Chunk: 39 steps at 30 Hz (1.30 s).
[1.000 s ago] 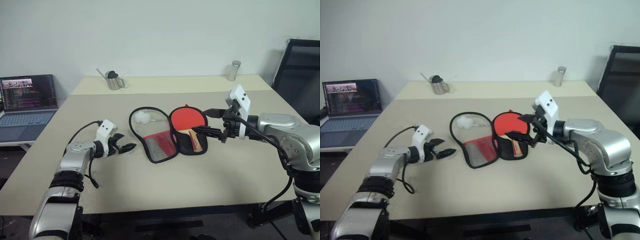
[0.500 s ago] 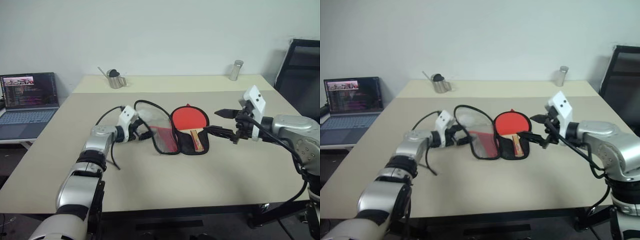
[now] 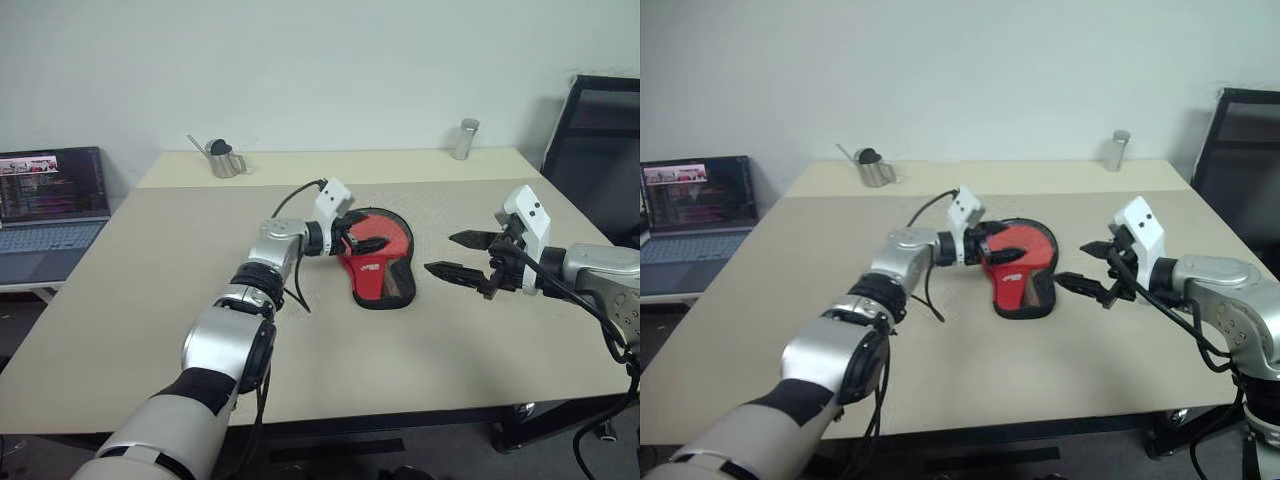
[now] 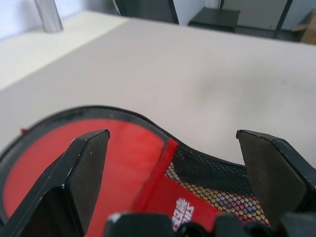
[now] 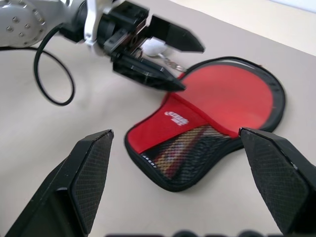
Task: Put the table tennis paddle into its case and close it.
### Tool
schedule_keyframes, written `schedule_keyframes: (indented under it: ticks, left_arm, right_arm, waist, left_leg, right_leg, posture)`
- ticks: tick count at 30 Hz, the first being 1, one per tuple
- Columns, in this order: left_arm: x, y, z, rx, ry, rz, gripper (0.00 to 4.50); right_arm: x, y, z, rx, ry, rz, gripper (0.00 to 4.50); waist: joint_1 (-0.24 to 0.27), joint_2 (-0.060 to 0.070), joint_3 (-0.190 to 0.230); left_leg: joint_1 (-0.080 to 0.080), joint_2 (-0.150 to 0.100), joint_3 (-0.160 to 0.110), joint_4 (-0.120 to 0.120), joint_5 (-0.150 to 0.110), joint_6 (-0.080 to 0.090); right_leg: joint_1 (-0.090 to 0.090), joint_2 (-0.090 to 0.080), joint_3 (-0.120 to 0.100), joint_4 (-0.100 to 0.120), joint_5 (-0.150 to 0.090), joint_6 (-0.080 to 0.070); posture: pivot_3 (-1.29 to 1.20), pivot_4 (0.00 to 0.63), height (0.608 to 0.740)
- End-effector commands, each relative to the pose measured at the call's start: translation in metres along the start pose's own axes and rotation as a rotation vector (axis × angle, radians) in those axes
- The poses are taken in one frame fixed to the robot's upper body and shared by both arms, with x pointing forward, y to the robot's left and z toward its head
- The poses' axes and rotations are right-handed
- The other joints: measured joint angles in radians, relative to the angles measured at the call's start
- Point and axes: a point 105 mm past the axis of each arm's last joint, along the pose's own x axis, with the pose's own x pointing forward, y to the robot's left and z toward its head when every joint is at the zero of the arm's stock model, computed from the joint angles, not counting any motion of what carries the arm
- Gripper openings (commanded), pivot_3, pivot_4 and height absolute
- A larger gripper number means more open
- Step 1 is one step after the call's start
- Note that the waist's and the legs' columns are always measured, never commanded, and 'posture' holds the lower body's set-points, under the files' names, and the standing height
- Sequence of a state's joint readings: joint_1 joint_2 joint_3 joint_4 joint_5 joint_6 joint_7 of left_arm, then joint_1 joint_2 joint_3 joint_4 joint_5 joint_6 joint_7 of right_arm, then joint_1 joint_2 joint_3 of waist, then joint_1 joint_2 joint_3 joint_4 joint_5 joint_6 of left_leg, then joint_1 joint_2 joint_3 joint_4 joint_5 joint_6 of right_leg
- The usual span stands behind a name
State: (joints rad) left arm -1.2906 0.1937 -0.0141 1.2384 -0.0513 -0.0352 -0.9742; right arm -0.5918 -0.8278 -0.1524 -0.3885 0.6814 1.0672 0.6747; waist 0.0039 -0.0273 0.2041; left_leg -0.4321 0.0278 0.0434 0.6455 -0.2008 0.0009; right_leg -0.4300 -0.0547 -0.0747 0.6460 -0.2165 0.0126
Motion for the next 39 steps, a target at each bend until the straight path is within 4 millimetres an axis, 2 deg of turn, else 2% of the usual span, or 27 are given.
schedule_keyframes:
  ticks: [1,4,7,12,15,18,23,30,34,39]
  left_arm:
    - [-0.009,0.009,0.022,0.063,-0.056,0.012,4.50]
    - [-0.025,0.015,0.020,0.073,-0.075,0.008,4.50]
    - [-0.054,0.022,0.011,0.090,-0.088,0.018,4.50]
    - [-0.093,0.018,0.001,0.091,-0.096,0.074,4.50]
    - [-0.121,0.005,0.005,0.029,-0.141,0.089,4.50]
    - [-0.144,0.000,0.009,-0.001,-0.132,0.117,4.50]
    - [-0.178,0.010,0.008,-0.010,-0.068,0.213,4.50]
    - [-0.178,0.008,0.011,-0.005,-0.060,0.223,4.50]
    - [-0.173,0.004,0.012,-0.001,-0.060,0.209,4.50]
    - [-0.171,0.004,0.013,0.006,-0.056,0.205,4.50]
  right_arm:
    - [-0.007,-0.006,0.009,-0.022,-0.040,-0.051,4.47]
    - [-0.004,-0.014,0.005,0.009,-0.056,-0.087,4.47]
    - [0.005,-0.021,-0.002,0.047,-0.066,-0.110,4.47]
    - [0.020,-0.030,-0.011,0.094,-0.058,-0.117,4.47]
    - [0.031,-0.039,-0.018,0.139,-0.048,-0.113,4.47]
    - [0.039,-0.042,-0.026,0.113,-0.020,-0.097,4.47]
    - [0.057,-0.050,-0.037,0.179,-0.002,-0.108,4.47]
    - [0.090,-0.054,-0.043,0.230,0.000,-0.112,4.47]
    - [0.108,-0.061,-0.057,0.275,0.035,-0.143,4.47]
    - [0.120,-0.068,-0.070,0.299,0.061,-0.175,4.47]
  waist:
    - [0.000,0.000,0.000]
    - [-0.003,0.000,0.000]
    - [-0.008,0.000,0.000]
    - [-0.008,0.000,0.000]
    - [-0.007,0.000,0.000]
    - [-0.006,0.000,0.000]
    - [-0.005,0.000,0.000]
    - [-0.006,0.000,0.000]
    - [-0.006,0.000,0.000]
    - [-0.007,0.000,0.000]
  left_leg:
    - [0.000,0.000,0.000,0.000,0.000,0.000]
    - [0.000,0.000,0.000,0.000,0.000,0.000]
    - [0.001,0.001,0.000,0.000,0.000,0.000]
    - [0.001,0.001,0.000,0.000,0.000,0.000]
    - [0.001,0.001,0.000,0.000,0.000,0.000]
    - [0.001,0.001,0.000,0.001,0.000,0.000]
    - [0.001,0.001,0.000,0.001,0.000,0.000]
    - [0.002,0.001,0.000,0.000,0.000,0.000]
    - [0.002,0.000,0.002,0.001,0.000,0.000]
    - [0.002,0.001,0.004,0.000,0.000,0.000]
  right_leg:
    - [0.000,0.000,0.000,0.000,0.000,0.000]
    - [0.000,0.000,0.000,0.000,0.000,0.000]
    - [0.000,0.000,0.001,0.001,0.000,0.000]
    - [-0.001,0.000,0.004,0.001,0.000,0.000]
    - [-0.001,0.000,0.005,0.002,0.001,-0.002]
    - [-0.001,0.000,0.005,0.002,0.001,-0.001]
    - [0.000,0.000,0.005,0.002,0.001,0.000]
    - [0.000,0.000,0.005,0.002,0.002,0.000]
    - [0.000,0.000,0.006,0.002,0.003,-0.002]
    - [0.000,0.000,0.006,0.002,0.003,-0.002]
  posture:
    - [0.00,0.150,0.740]
    - [0.00,0.150,0.740]
    - [0.00,0.150,0.740]
    - [0.00,0.150,0.740]
    - [0.00,0.150,0.740]
    - [0.00,0.150,0.740]
    - [0.00,0.150,0.740]
    - [0.00,0.150,0.740]
    - [0.00,0.150,0.740]
    - [0.00,0.150,0.740]
